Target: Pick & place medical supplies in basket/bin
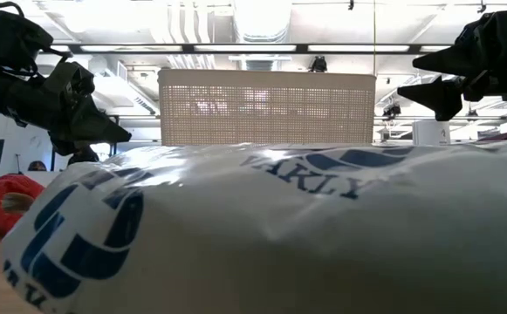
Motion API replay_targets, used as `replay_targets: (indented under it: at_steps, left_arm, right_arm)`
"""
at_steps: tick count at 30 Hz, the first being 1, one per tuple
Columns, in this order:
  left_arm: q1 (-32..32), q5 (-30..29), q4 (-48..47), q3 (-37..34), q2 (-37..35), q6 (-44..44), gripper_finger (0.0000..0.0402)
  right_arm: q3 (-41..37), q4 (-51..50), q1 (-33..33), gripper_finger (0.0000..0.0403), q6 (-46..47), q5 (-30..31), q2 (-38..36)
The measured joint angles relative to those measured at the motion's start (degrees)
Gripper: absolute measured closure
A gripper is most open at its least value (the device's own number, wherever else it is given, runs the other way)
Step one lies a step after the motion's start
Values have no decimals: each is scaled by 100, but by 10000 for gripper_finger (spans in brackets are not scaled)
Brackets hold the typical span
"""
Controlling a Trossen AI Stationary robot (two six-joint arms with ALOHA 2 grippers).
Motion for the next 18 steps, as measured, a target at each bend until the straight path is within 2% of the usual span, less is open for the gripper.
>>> replay_targets:
  at_steps: [15,16,18]
  left_arm:
    - [1,0,0,0,-1,0,402]
    - [1,0,0,0,1,0,402]
    - [1,0,0,0,-1,0,402]
  right_arm:
    - [-1,3,0,53,1,10,0]
    - [-1,47,1,54,58,174,4]
    - [1,119,0,56,230,1036,45]
